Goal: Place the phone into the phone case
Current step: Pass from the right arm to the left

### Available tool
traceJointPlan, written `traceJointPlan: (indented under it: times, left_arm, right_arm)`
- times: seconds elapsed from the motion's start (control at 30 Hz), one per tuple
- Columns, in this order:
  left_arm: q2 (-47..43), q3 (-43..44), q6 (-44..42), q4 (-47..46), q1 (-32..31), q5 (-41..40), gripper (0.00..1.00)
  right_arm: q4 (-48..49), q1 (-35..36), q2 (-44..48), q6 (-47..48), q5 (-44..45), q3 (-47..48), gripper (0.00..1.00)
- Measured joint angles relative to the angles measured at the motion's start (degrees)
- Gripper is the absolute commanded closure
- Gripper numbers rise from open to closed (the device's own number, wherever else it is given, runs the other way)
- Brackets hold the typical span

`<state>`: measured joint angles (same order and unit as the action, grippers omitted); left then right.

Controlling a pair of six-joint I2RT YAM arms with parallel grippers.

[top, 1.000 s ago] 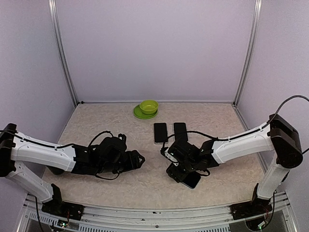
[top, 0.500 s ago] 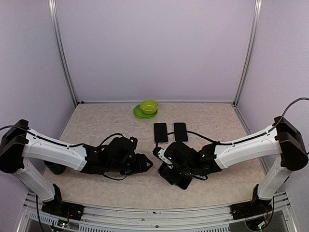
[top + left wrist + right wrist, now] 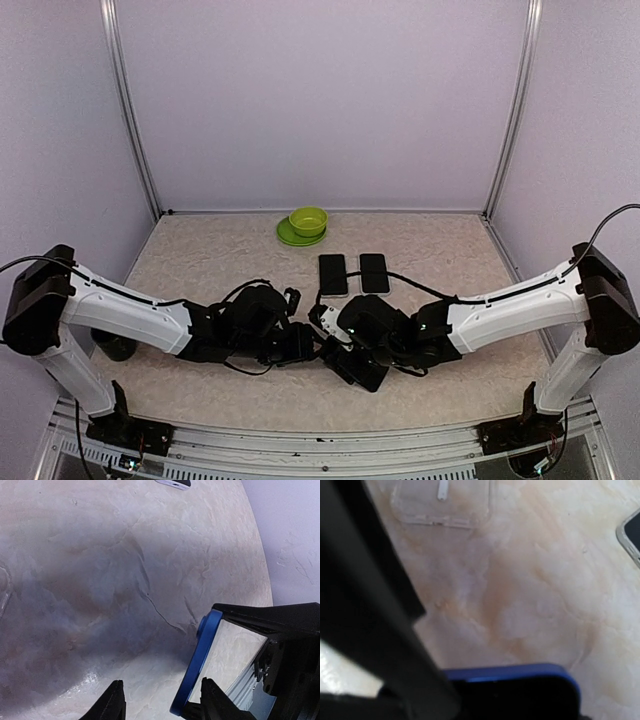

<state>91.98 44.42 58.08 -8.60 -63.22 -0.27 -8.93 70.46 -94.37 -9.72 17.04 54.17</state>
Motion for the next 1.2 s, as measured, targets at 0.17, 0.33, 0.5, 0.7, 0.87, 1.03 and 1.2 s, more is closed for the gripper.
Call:
traceJointPlan:
  times: [0.17,0.33,0.5,0.7,0.87,1.03,1.2]
  left_arm:
    - [0.63,0.0,-0.5,-1.49,0.0,1.86,0.54]
    - [1.09,0.0,-0.7,-2.49,-0.17,3.26,0.58]
    - [1.2,0.0,-0.85,-2.78,-0.22,4.13,0.65]
    - [1.22,0.0,-0.81,-3.78,-0.22,4.9,0.77]
    - [1.25,0.0,-1.44,-4.31,-0.22,5.86,0.83]
    - [1.31,0.0,-2.43,-4.68,-0.24,6.51,0.89]
    - [1.31,0.0,-2.62,-4.76,-0.26,6.51,0.97]
  right_arm:
    - [0.83,0.46,0.0,0.68,0.0,0.0,0.27]
    - [1.51,1.36,0.0,1.22,0.02,0.0,0.27]
    - [2.21,1.99,0.26,1.7,0.02,0.0,0.27]
    - [2.6,2.03,0.42,1.53,0.07,-0.02,0.26]
    - [2.6,2.01,0.63,1.27,-0.02,-0.17,0.25]
    - [2.36,2.01,1.14,1.36,-0.26,-0.39,0.24]
    - [2.4,2.01,1.25,1.51,-0.13,-0.46,0.18]
